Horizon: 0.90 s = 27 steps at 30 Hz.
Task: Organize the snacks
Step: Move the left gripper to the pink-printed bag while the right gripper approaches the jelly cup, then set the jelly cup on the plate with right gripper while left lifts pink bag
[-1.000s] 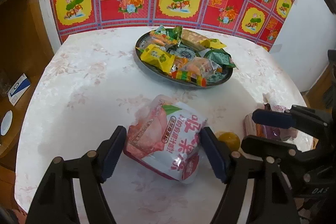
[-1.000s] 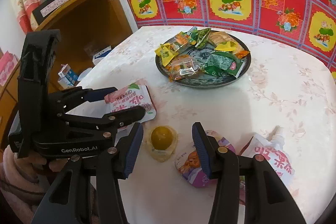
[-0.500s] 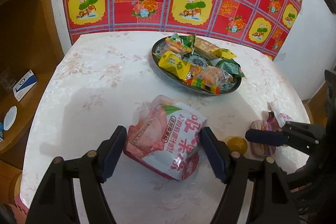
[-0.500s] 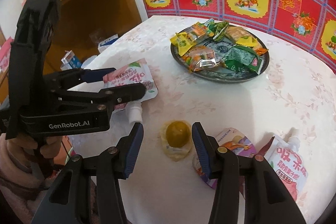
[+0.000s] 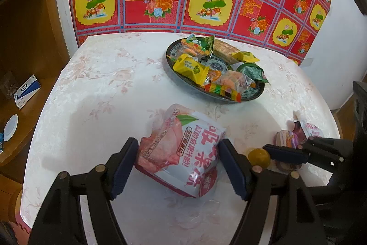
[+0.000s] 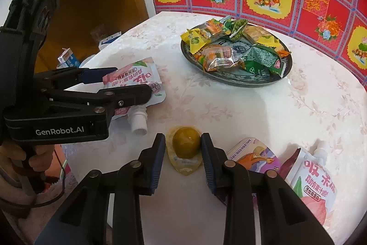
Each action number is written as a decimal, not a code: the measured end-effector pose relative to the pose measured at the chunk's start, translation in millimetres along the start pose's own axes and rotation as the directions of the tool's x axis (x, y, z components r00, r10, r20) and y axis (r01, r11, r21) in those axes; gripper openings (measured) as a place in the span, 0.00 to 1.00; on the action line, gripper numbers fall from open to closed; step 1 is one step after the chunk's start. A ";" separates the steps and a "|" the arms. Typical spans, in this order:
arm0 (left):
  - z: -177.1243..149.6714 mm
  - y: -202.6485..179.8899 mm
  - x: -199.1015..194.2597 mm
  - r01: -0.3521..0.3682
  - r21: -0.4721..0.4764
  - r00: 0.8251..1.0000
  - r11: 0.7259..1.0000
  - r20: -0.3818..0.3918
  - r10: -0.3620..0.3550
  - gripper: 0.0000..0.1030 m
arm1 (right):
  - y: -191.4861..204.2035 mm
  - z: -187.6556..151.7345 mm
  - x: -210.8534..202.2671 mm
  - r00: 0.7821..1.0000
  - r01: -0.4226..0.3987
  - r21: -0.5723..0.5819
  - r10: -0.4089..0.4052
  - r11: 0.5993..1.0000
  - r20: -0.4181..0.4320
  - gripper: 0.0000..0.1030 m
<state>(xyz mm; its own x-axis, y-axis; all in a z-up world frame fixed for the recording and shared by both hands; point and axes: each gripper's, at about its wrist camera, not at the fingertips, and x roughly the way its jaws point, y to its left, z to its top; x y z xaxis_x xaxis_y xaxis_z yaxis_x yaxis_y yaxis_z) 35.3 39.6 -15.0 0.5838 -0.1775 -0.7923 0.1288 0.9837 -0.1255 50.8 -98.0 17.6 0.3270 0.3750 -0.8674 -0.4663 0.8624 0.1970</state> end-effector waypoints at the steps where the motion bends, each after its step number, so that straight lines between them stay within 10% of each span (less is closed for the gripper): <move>1: -0.1 -0.1 0.0 0.000 -0.001 1.000 1.000 0.000 0.000 0.74 | -0.6 0.0 -0.7 1.000 -0.002 0.002 0.002 1.000 0.003 0.32; 27: 35.1 -15.5 -3.5 0.013 0.024 0.998 1.000 0.068 -0.015 0.74 | -45.9 51.4 -15.5 0.989 0.097 0.063 -0.103 0.993 0.107 0.32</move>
<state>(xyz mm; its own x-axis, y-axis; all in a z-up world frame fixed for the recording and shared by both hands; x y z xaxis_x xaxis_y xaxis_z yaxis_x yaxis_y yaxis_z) 59.4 23.9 10.7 0.6352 -0.1937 -0.7477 0.1556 0.9803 -0.1218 109.4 -126.0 45.5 0.4596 0.3183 -0.8291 -0.3801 0.9143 0.1403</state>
